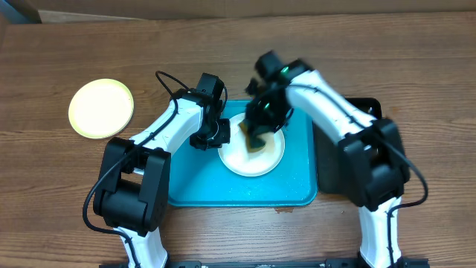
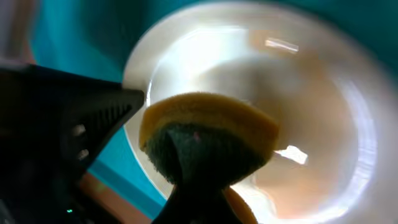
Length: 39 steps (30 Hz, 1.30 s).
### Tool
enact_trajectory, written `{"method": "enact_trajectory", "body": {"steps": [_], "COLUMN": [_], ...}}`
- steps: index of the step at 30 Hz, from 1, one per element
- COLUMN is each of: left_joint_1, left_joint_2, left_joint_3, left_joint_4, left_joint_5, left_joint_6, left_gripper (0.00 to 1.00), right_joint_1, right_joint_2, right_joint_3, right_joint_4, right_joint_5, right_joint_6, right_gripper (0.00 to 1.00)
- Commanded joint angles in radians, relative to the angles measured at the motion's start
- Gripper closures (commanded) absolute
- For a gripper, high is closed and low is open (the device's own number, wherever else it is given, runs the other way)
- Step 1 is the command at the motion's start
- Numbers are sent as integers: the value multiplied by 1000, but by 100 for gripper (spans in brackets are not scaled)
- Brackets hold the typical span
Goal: Clean dirty plates on tray and stack at the side
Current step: 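Return the sponge to the black tray and raise right arm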
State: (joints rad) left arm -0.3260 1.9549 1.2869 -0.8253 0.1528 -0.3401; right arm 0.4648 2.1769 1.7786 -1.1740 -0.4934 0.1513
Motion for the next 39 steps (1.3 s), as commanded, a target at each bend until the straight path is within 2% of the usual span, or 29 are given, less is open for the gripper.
{"method": "enact_trajectory", "body": {"steps": [1,6,11,18,25,27,30,36,38,39], "left_joint_1": [0,0,0,0,0,0,0,-1,-2,-3], "left_joint_2": [-13,-13,-13,-13,-13,-13,-13,-13,-13,-13], "left_joint_3": [-8,-8,-8,-8,-8,-8,-8,-8,-8,-8], "left_joint_4": [-1,-1,-2,-4,-5,-6,-5,-19,-23,-24], "left_joint_5": [-3,-3,-3,-3,-3,-3,-3,-3,-3,-3], "left_joint_6": [11,11,11,11,11,11,11,11,11,11], "left_gripper": [90,82,78,75,73,72,67,71,71,71], "right_joint_1": [-94,-220,-336,-424,-435,-435,-435,-490,-520,-536], "right_joint_2": [-11,-11,-11,-11,-11,-11,-11,-11,-11,-11], "right_joint_3": [94,108,98,31,-101,-120,-114,77,141,164], "right_joint_4": [-105,-247,-300,-269,-161,-139,-137,-169,-183,-185], "right_joint_5": [4,179,343,417,470,469,466,351,332,334], "right_joint_6": [-78,-77,-69,-69,-69,-69,-69,-43,-25,-6], "right_gripper": [96,96,96,96,95,70,24,20,7,4]}}
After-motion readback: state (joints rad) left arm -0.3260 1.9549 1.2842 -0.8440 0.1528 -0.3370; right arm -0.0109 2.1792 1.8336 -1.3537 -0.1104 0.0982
